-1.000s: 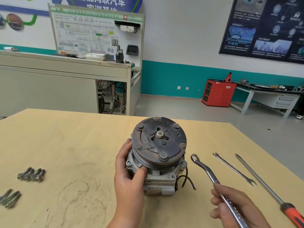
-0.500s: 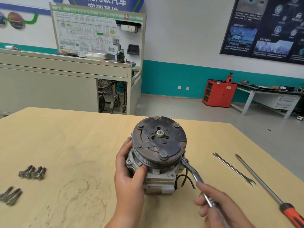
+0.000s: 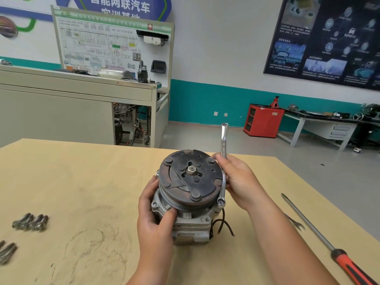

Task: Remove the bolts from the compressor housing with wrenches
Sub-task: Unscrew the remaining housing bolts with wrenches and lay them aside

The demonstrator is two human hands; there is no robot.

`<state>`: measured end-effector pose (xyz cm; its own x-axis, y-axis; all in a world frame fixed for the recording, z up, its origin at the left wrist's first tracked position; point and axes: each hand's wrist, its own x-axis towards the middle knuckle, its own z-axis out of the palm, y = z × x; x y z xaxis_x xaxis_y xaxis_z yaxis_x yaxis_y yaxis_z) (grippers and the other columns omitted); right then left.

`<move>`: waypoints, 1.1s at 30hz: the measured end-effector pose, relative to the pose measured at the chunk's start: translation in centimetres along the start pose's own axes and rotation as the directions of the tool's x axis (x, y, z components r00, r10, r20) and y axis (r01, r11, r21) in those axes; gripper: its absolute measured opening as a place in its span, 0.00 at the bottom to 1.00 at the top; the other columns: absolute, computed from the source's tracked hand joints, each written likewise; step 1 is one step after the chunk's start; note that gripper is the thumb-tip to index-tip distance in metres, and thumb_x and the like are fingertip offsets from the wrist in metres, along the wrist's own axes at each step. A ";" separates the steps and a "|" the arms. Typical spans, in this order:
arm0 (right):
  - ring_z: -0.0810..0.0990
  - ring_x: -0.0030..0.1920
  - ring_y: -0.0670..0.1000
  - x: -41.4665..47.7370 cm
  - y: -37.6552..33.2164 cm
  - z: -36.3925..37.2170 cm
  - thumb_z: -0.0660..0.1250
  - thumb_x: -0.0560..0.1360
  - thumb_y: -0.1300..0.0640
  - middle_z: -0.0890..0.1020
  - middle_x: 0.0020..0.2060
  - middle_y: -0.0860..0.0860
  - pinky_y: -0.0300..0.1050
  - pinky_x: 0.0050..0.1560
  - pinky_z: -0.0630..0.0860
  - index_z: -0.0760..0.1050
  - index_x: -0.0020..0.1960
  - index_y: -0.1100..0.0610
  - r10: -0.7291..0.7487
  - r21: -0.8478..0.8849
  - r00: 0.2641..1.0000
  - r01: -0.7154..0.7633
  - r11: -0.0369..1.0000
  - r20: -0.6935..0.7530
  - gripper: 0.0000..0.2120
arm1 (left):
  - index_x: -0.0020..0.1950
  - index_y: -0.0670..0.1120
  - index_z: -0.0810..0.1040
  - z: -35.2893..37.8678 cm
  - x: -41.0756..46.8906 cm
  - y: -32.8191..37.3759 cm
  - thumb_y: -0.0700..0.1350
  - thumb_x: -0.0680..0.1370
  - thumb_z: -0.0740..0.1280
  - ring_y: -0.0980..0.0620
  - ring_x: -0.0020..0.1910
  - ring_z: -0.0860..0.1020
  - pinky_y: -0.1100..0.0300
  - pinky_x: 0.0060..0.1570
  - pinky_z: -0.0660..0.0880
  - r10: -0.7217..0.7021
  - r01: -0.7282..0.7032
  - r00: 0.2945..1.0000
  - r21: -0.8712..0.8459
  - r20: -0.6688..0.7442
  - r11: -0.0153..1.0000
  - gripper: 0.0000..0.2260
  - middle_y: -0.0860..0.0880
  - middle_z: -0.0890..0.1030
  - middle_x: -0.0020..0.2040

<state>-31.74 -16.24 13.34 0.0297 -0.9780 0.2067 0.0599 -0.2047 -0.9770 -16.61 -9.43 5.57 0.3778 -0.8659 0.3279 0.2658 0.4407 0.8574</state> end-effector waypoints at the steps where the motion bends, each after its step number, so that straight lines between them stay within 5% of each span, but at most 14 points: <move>1: 0.67 0.22 0.41 -0.3 -0.4 -0.3 0.64 0.73 0.50 0.69 0.23 0.44 0.32 0.23 0.67 0.76 0.48 0.58 -0.034 0.060 0.999 0.034 0.998 0.006 0.12 | 0.56 0.67 0.76 0.0 0.0 0.1 0.41 0.66 0.64 0.48 0.63 0.75 0.40 0.64 0.71 -0.002 0.002 1.000 0.000 -0.003 1.000 0.26 0.50 0.76 0.65; 5: 0.63 0.23 0.43 -3.0 -1.4 -2.8 0.63 0.70 0.49 0.66 0.22 0.45 0.33 0.22 0.65 0.71 0.38 0.56 -0.076 0.346 0.989 0.116 0.931 -0.127 0.10 | 0.56 0.67 0.76 0.0 -0.1 0.3 0.41 0.66 0.65 0.49 0.64 0.75 0.40 0.65 0.71 -0.011 0.011 1.000 0.001 0.001 1.000 0.25 0.50 0.76 0.65; 11: 0.65 0.24 0.43 -9.1 1.1 -4.3 0.60 0.77 0.53 0.65 0.21 0.45 0.33 0.24 0.67 0.76 0.34 0.54 -0.065 0.221 0.876 0.192 0.956 -0.478 0.14 | 0.57 0.66 0.76 0.0 0.0 0.1 0.43 0.65 0.66 0.47 0.64 0.75 0.39 0.64 0.71 -0.016 0.016 1.000 -0.011 0.003 1.000 0.25 0.49 0.76 0.65; 14: 0.72 0.21 0.42 -12.1 2.1 -2.9 0.53 0.79 0.65 0.74 0.20 0.48 0.29 0.23 0.69 0.80 0.29 0.51 -0.113 0.286 0.864 0.282 0.916 -0.490 0.26 | 0.57 0.66 0.76 -0.1 0.0 0.0 0.41 0.66 0.64 0.49 0.64 0.75 0.39 0.64 0.71 -0.005 0.005 1.000 0.006 0.005 1.000 0.26 0.50 0.76 0.66; 17: 0.72 0.18 0.46 -14.1 1.9 -0.7 0.61 0.66 0.67 0.75 0.18 0.54 0.29 0.21 0.68 0.76 0.27 0.46 -0.246 0.138 0.821 0.362 0.922 -0.515 0.18 | 0.57 0.66 0.76 -0.1 0.1 -0.2 0.42 0.65 0.65 0.48 0.65 0.75 0.39 0.65 0.70 0.004 -0.004 1.000 0.009 0.001 1.000 0.25 0.51 0.76 0.66; 20: 0.76 0.21 0.47 -14.8 2.8 0.5 0.58 0.63 0.62 0.80 0.23 0.55 0.32 0.24 0.73 0.79 0.32 0.45 -0.357 -0.077 0.797 0.368 0.927 -0.488 0.16 | 0.58 0.66 0.76 -0.1 0.1 -0.2 0.50 0.62 0.67 0.47 0.65 0.75 0.37 0.64 0.70 -0.001 0.001 1.000 -0.010 0.000 1.000 0.25 0.51 0.76 0.66; 23: 0.84 0.32 0.49 -14.3 3.4 0.1 0.59 0.61 0.63 0.85 0.31 0.52 0.34 0.32 0.77 0.76 0.39 0.61 -0.265 0.027 0.881 0.299 0.954 -0.392 0.10 | 0.59 0.66 0.76 -0.2 0.2 -0.3 0.51 0.61 0.67 0.46 0.65 0.75 0.36 0.64 0.70 0.002 -0.001 1.000 -0.017 0.007 1.000 0.26 0.50 0.76 0.66; 27: 0.85 0.41 0.46 -14.5 3.7 0.0 0.57 0.61 0.63 0.86 0.39 0.47 0.34 0.38 0.77 0.70 0.44 0.64 -0.221 -0.008 0.944 0.226 0.974 -0.244 0.12 | 0.57 0.66 0.76 -0.3 0.2 -0.4 0.43 0.65 0.66 0.46 0.65 0.74 0.37 0.65 0.69 0.016 -0.016 1.000 0.001 0.011 1.000 0.25 0.49 0.76 0.66; 31: 0.76 0.27 0.42 -15.3 3.8 1.2 0.61 0.65 0.58 0.85 0.43 0.42 0.44 0.30 0.71 0.72 0.45 0.58 -0.343 -0.198 0.902 0.297 0.934 -0.264 0.10 | 0.57 0.66 0.77 -0.2 0.3 -0.4 0.49 0.62 0.67 0.49 0.65 0.75 0.41 0.66 0.70 0.033 -0.033 0.999 0.006 0.005 0.999 0.24 0.49 0.76 0.66; 33: 0.72 0.24 0.51 -15.3 3.4 1.6 0.65 0.64 0.51 0.85 0.43 0.41 0.41 0.28 0.71 0.73 0.45 0.57 -0.377 -0.241 0.885 0.317 0.917 -0.272 0.13 | 0.57 0.66 0.76 -0.3 0.3 -0.5 0.51 0.61 0.66 0.48 0.65 0.74 0.40 0.66 0.69 0.037 -0.037 0.999 0.007 0.005 0.999 0.24 0.49 0.75 0.66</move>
<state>-30.42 -1.88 6.97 -0.2679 -0.7997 0.5373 -0.1759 -0.5078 -0.8434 -16.41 -9.84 5.12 0.3825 -0.8504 0.3612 0.2458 0.4705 0.8475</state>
